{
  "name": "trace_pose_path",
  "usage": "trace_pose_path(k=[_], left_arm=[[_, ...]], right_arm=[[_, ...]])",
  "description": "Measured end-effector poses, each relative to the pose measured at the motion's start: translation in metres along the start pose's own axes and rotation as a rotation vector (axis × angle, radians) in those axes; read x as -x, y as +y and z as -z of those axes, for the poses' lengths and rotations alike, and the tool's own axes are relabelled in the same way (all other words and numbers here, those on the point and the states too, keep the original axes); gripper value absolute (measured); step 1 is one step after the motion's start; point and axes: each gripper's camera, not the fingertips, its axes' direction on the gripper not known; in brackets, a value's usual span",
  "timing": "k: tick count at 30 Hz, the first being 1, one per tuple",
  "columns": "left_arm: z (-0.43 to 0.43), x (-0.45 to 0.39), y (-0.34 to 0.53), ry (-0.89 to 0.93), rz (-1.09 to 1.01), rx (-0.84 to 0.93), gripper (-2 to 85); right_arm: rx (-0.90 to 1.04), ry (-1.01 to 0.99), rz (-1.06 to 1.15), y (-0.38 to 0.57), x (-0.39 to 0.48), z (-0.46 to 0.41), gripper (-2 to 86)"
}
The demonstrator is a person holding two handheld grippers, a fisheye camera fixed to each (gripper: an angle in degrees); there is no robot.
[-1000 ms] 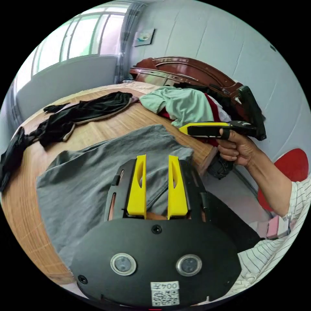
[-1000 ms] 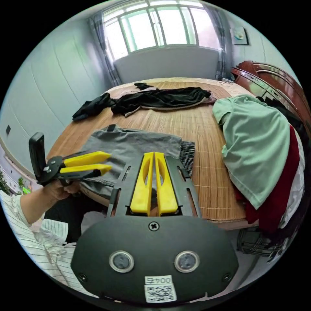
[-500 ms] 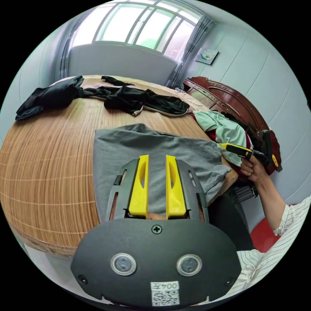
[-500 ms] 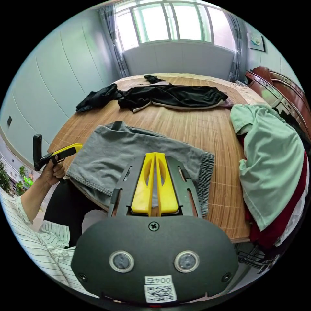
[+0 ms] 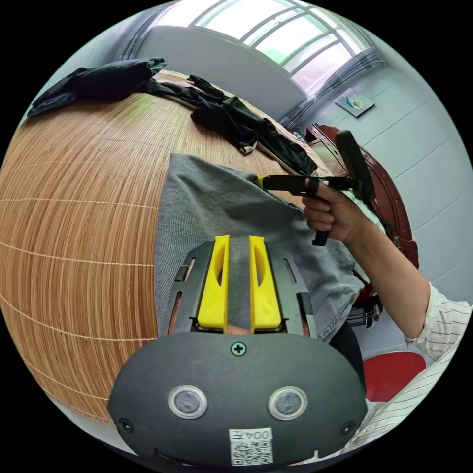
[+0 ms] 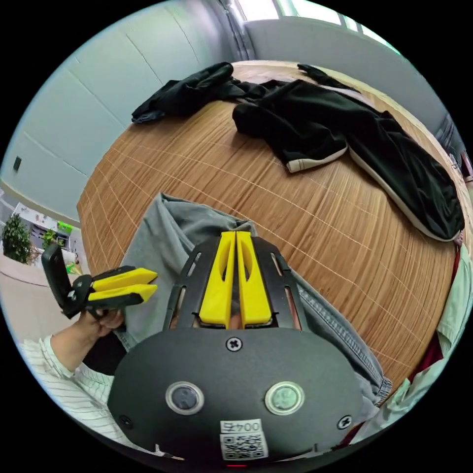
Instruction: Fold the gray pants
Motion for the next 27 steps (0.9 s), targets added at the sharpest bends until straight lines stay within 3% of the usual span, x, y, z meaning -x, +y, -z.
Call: trace_pose_path(k=[3,9,16,22,27], left_arm=[[-0.008,-0.004,0.001,-0.014,-0.021,0.007,8.6],[0.04,0.0,-0.009,0.108,-0.034,-0.098,8.4],[0.056,0.058,-0.001,0.07,0.026,-0.014,6.5],[0.022,0.034,-0.001,0.028,-0.098,0.024,3.3],[-0.026,0.017,-0.011,-0.125,-0.148,0.177,1.7]], right_arm=[[-0.003,-0.118,-0.089,-0.005,-0.015,0.002,-0.6],[-0.291,-0.3,-0.116,0.102,0.007,0.073,0.0],[-0.293,-0.507,-0.037,0.256,0.146,0.036,4.5],[-0.229,-0.372,0.06,0.291,0.241,-0.034,6.6],[-0.256,-0.244,0.09,0.285,0.268,-0.053,8.5]])
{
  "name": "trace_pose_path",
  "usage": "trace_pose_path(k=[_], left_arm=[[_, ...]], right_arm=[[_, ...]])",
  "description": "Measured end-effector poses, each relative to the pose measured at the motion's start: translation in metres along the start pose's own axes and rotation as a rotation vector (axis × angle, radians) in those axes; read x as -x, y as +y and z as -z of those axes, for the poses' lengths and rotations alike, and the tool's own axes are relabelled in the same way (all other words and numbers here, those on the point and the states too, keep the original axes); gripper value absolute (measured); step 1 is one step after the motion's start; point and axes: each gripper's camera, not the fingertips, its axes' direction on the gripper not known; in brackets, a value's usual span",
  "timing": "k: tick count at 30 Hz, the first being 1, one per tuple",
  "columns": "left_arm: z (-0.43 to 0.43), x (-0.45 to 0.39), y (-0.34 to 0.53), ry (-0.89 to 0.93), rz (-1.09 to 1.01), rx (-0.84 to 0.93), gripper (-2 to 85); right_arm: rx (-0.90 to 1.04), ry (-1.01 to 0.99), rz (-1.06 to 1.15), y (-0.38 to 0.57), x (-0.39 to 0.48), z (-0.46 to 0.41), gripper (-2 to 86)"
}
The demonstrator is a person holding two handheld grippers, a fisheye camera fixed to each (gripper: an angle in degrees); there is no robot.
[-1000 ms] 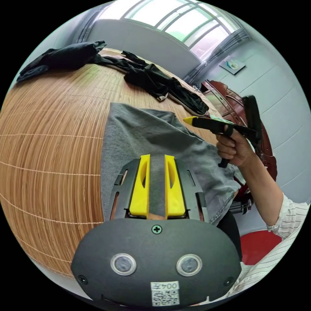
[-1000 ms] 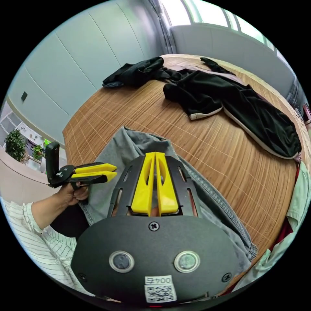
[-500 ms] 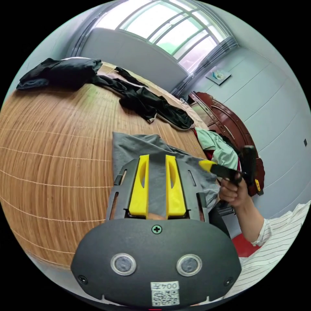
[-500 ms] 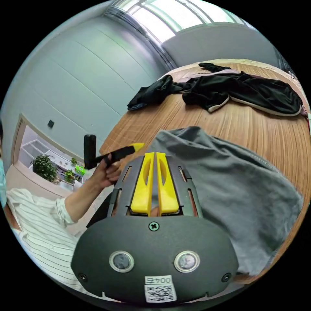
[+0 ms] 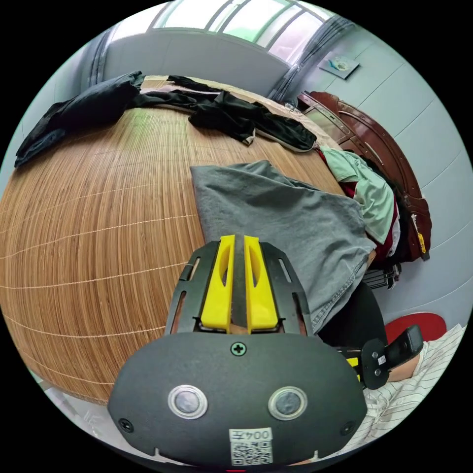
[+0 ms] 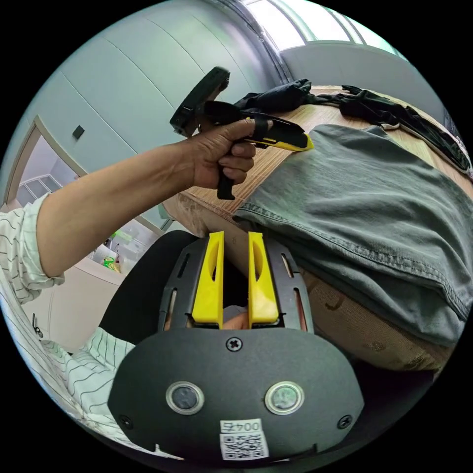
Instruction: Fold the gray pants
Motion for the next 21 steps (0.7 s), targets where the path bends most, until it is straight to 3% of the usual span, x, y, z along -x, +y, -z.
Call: trace_pose_path(k=[6,21], left_arm=[[-0.013,0.0,-0.001,0.012,0.007,-0.007,0.6],[-0.026,0.0,-0.005,0.044,0.048,0.004,0.4]], right_arm=[[-0.082,0.105,0.027,0.006,0.018,0.001,10.7],[-0.035,0.068,0.089,0.003,0.069,-0.028,7.4]])
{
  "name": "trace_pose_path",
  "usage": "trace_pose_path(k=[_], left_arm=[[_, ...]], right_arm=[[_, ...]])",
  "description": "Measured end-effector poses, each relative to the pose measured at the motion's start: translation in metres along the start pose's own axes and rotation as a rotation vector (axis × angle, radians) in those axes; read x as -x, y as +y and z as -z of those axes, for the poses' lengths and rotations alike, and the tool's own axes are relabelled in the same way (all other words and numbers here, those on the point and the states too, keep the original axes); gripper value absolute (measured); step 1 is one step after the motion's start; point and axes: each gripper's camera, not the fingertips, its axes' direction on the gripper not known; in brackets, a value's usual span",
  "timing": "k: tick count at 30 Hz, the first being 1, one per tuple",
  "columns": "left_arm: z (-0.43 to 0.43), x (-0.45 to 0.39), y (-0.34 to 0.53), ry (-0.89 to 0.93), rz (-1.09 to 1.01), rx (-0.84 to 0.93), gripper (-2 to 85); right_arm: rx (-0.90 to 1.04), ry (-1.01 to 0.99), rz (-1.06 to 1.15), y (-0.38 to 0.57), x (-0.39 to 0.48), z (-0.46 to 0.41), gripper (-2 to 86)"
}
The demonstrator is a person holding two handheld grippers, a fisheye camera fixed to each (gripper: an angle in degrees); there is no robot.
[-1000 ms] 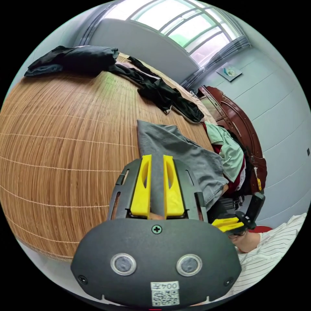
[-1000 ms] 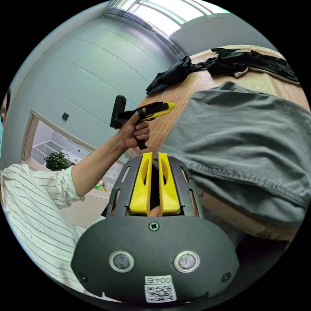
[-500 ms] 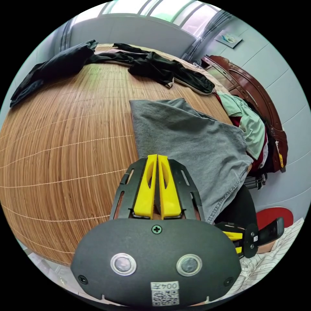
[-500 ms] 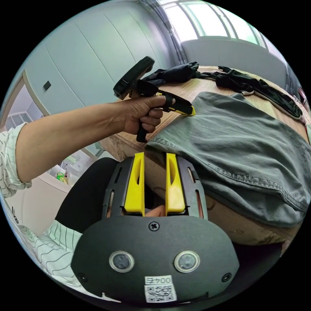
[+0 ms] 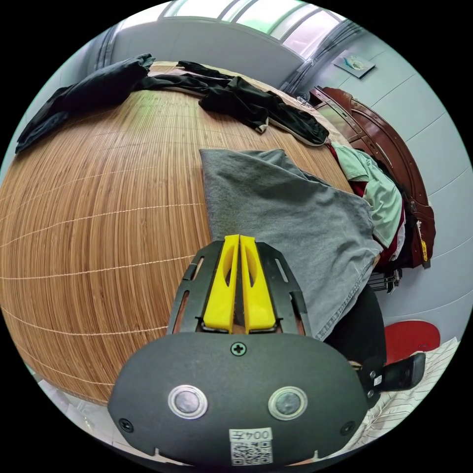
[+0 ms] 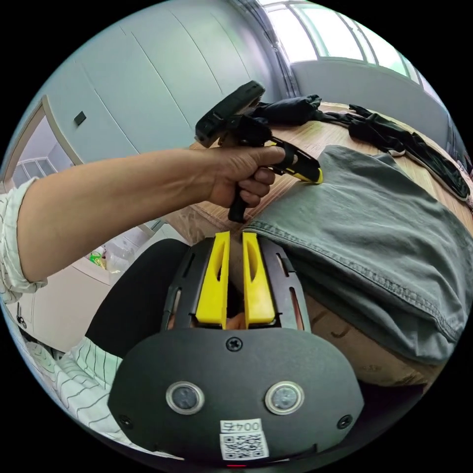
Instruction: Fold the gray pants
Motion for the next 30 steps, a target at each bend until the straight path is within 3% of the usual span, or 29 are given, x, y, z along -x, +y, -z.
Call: trace_pose_path(k=[10,13,16,20,25,30], left_arm=[[0.002,0.004,0.007,0.023,0.017,-0.031,0.8],[0.019,0.005,0.013,0.03,0.019,-0.074,1.2],[0.049,0.011,0.03,0.049,0.039,-0.129,2.6],[0.072,0.012,0.072,0.011,0.081,-0.092,6.9],[0.079,-0.007,0.114,0.041,0.102,-0.11,10.0],[0.072,-0.019,0.126,-0.043,0.157,-0.069,13.5]], right_arm=[[0.107,-0.076,0.071,0.011,0.028,-0.002,6.9],[-0.005,0.013,0.091,0.017,0.034,0.039,4.2],[-0.105,0.125,-0.026,0.004,0.001,0.063,1.3],[0.176,0.115,-0.11,-0.002,-0.041,0.019,-0.4],[-0.072,0.174,-0.1,-0.01,-0.03,0.059,-0.7],[0.135,0.159,-0.172,-0.013,-0.046,0.019,-0.6]])
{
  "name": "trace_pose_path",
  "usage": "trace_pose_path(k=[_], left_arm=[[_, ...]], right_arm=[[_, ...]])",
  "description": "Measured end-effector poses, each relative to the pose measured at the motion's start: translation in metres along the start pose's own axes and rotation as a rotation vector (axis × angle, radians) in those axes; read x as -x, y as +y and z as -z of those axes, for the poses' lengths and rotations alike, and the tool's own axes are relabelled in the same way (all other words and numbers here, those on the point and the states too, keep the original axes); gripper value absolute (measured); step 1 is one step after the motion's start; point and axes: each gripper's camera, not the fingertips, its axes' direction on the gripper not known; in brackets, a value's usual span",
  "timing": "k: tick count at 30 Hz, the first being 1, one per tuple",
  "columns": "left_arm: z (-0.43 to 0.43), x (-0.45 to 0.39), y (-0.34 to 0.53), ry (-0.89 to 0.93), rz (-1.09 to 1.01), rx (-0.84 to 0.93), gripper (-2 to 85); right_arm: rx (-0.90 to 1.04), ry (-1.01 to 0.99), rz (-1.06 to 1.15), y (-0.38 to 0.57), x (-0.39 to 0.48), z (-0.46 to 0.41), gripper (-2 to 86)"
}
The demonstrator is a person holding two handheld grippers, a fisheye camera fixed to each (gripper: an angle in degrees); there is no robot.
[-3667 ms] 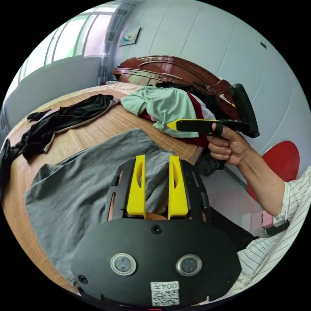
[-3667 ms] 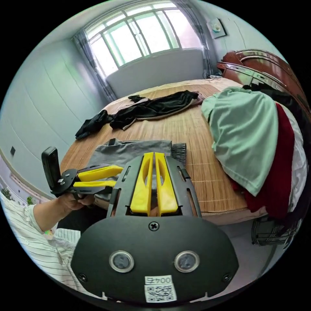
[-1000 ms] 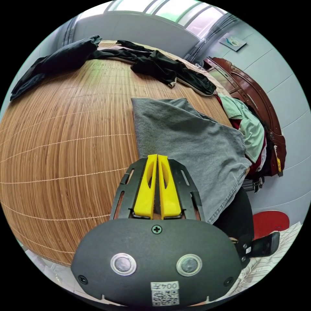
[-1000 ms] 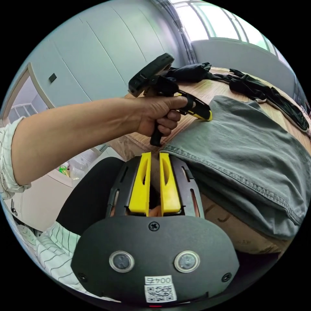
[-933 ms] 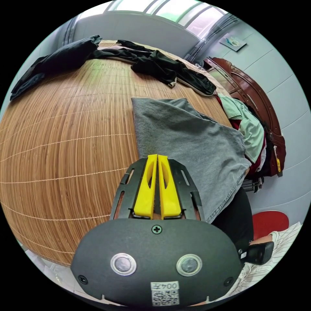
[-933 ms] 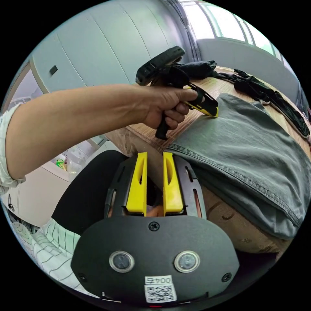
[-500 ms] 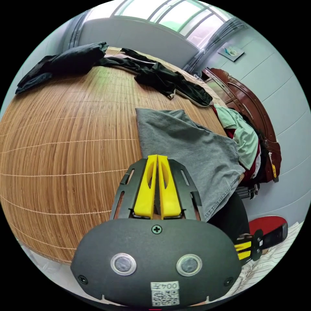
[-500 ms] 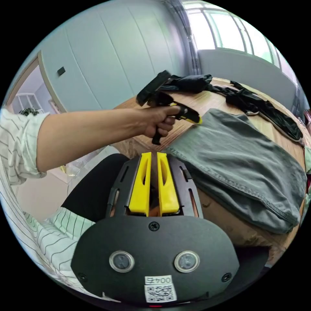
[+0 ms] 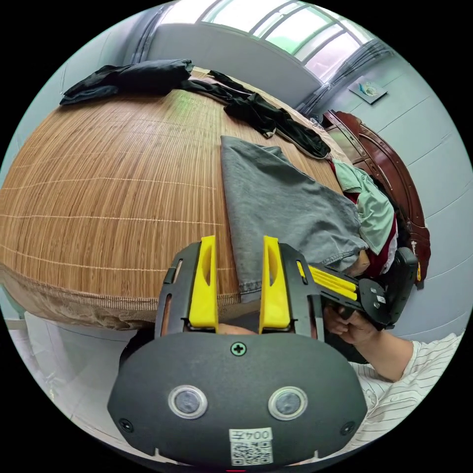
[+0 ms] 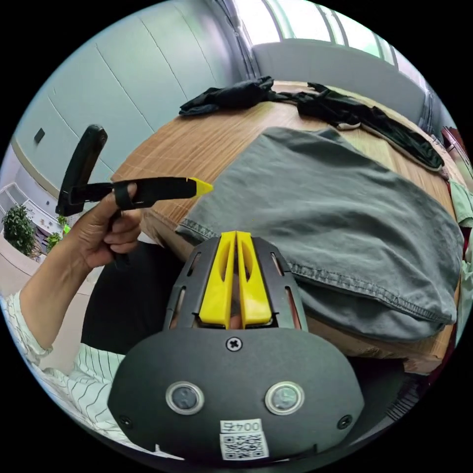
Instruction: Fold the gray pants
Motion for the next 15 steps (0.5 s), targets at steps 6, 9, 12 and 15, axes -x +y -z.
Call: trace_pose_path(k=[6,9,12,15], left_arm=[[0.005,-0.012,0.015,-0.043,-0.035,-0.019,12.9],[0.01,-0.016,0.023,-0.044,-0.046,-0.039,11.6],[0.013,-0.016,0.029,-0.067,-0.063,-0.049,10.7],[0.019,-0.012,0.034,-0.071,-0.061,-0.072,10.1]], right_arm=[[-0.113,-0.028,-0.049,0.002,-0.007,0.016,0.1],[-0.146,0.017,-0.009,-0.028,0.001,0.029,1.5],[-0.081,0.062,0.041,-0.079,0.012,0.022,6.3],[-0.036,0.11,0.052,-0.124,0.024,0.002,9.1]])
